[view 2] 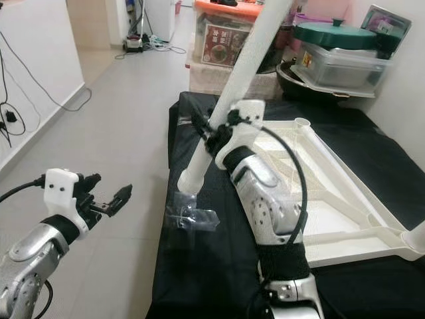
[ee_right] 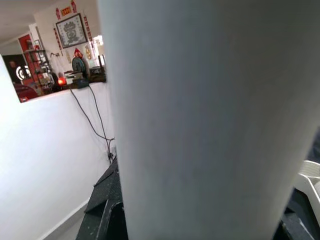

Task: Building children table

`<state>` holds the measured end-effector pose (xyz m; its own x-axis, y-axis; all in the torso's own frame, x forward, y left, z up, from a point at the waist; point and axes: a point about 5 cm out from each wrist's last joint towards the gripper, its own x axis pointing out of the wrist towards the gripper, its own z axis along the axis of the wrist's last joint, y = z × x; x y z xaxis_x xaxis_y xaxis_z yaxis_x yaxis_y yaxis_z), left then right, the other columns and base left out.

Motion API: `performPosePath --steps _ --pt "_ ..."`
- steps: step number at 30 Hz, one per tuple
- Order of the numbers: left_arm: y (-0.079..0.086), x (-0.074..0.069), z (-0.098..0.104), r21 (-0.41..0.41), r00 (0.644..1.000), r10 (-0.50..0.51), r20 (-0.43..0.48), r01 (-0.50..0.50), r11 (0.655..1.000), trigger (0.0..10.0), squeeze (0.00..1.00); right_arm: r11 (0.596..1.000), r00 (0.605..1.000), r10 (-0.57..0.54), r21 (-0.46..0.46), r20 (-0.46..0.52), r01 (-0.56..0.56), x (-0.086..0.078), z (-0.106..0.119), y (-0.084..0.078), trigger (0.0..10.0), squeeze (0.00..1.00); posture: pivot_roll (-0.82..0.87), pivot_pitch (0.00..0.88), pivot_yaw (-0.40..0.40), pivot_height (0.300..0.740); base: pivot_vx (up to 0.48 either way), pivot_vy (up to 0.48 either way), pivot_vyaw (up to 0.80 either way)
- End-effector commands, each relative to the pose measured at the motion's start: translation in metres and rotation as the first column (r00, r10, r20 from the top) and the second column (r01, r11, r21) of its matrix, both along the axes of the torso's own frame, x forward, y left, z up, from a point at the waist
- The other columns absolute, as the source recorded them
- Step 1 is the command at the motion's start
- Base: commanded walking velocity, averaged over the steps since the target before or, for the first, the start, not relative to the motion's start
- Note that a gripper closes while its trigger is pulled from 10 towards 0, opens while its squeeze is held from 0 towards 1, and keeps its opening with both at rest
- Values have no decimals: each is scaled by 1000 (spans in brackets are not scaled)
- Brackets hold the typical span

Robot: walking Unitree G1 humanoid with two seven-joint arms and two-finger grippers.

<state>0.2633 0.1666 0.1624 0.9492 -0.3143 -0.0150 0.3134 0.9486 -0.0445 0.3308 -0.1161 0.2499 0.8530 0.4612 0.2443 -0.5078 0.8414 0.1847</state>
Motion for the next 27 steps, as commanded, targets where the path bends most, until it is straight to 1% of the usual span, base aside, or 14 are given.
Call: performPosePath --steps 1,5,7,8,9,10,11,13,14,18,20,27 --pt "-3 -2 -6 3 1000 -9 -16 9 1000 10000 0 999 999 29 13 17 -29 -6 0 2 10000 0 87 0 -106 740 0 0 -594" --pt "-5 -3 -8 -15 1000 -15 -19 15 1000 10000 0 998 998 62 32 14 -63 -12 -3 3 10000 0 80 0 -101 740 0 0 -734" --pt "-7 -3 -8 -11 1000 -18 -7 18 1000 10000 0 995 995 89 40 45 -91 -17 0 3 10000 0 78 0 -100 740 0 0 -666" --pt "-7 -3 -8 -11 1000 -18 -7 18 1000 10000 0 995 995 89 40 45 -91 -17 0 3 10000 0 78 0 -100 740 0 0 -550" --pt "-8 -3 -5 3 1000 -23 20 23 1000 10000 0 993 990 114 29 76 -117 -21 2 5 10000 0 78 0 -100 740 0 0 0" --pt "-8 -3 -5 3 1000 -23 20 23 1000 10000 0 993 990 114 29 76 -117 -21 2 5 10000 0 78 0 -100 740 0 0 0" --pt "-9 -3 -6 28 999 -32 23 32 999 10000 0 991 988 132 15 84 -134 -23 1 8 10000 0 73 0 -96 740 0 0 0" --pt "-9 -3 -6 28 999 -32 23 32 999 10000 0 991 988 132 15 84 -134 -23 1 8 10000 0 73 0 -96 740 0 0 0" --pt "-10 -4 -6 41 999 -43 26 42 998 10000 0 989 985 146 3 86 -147 -25 -1 11 10000 0 75 0 -96 740 0 0 0" --pt "-12 -6 -6 43 998 -52 31 51 998 10000 0 986 983 164 -2 83 -165 -27 -3 17 10000 0 79 0 -99 740 0 -312 0" --pt "-12 -6 -6 42 998 -52 30 51 998 10000 0 986 983 165 0 81 -165 -27 -4 17 10000 0 80 0 -100 740 0 -272 0" --pt "-15 -7 -6 35 998 -58 38 57 998 10000 0 988 985 155 7 79 -156 -26 -4 15 10000 0 82 0 -100 740 0 -480 0"
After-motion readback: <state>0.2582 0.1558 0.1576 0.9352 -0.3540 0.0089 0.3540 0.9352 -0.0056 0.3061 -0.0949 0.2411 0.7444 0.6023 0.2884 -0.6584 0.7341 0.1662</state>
